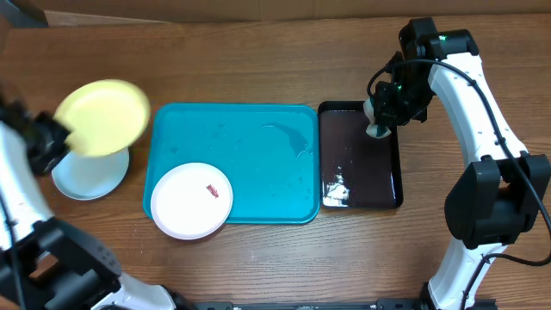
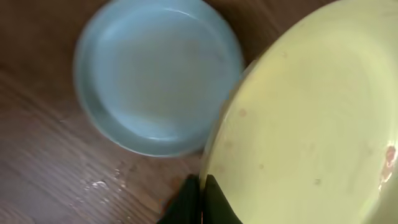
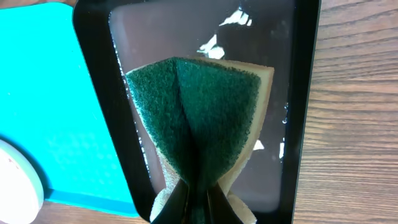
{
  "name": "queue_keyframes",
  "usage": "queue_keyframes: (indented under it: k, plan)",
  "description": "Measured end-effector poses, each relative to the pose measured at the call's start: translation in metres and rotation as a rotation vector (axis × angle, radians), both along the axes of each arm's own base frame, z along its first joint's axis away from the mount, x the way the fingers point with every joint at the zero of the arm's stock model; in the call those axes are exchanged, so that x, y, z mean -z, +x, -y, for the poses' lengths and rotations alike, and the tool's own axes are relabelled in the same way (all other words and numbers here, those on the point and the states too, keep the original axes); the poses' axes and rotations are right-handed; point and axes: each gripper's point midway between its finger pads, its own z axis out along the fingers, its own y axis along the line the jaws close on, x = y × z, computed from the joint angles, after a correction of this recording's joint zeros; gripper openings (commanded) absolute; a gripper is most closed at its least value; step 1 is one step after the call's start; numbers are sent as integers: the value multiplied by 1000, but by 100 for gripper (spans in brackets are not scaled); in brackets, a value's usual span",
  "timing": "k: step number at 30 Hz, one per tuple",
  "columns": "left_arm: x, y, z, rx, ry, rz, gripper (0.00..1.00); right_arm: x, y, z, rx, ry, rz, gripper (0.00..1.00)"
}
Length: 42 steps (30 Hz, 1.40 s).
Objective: Clean dirty plates on tray and stack at the side
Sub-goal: 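Move the left gripper to the stained white plate and grip its rim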
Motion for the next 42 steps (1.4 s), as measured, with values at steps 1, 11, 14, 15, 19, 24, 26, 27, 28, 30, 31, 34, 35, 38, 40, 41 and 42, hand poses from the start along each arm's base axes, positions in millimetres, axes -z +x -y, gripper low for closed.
queue_keyframes:
  k: [1,11,14,15,19,24,26,27,28,30,31,34,35,38,40,41,42]
  plan:
    - [7,-9,-12,-48,-6,-4,4,0,0,0,1,0,1,4]
    - [83,-72,-56,-304,-62,-38,4,0,1,0,1,0,3,4]
    - [92,-68,-55,-296,-53,-26,4,0,1,0,1,0,2,4]
    - [93,-67,-54,-291,-49,-22,4,0,1,0,0,1,3,4]
    - [102,-58,-49,-264,-34,-8,4,0,0,0,0,0,-2,4]
    - [107,-55,-45,-264,-24,-12,4,0,-1,0,0,-1,-5,4]
    - [108,-58,-47,-280,-16,-24,4,0,-1,0,0,-1,-5,4]
    - [108,-59,-48,-287,-10,-30,4,0,-1,0,1,0,-4,4]
    - [108,-60,-49,-291,-6,-34,4,0,-1,0,0,0,-5,4]
    - [108,-61,-50,-303,-2,-39,4,0,-1,0,0,-1,-5,4]
    - [108,-61,-50,-306,0,-39,6,0,-1,0,0,-1,-5,4]
    - [108,-61,-52,-312,8,-38,59,0,-2,0,1,-1,-8,4]
    - [108,-61,-53,-315,9,-36,73,0,-2,0,0,-1,-10,4]
    - [108,-59,-51,-311,-4,-27,82,0,-3,0,1,-1,-12,4]
    - [108,-58,-45,-303,-34,-22,82,0,-3,0,0,-2,-13,4]
    - [109,-59,-40,-298,-56,-27,82,0,-3,0,1,-2,-12,4]
    - [110,-61,-33,-292,-79,-41,81,0,-3,0,0,-2,-11,4]
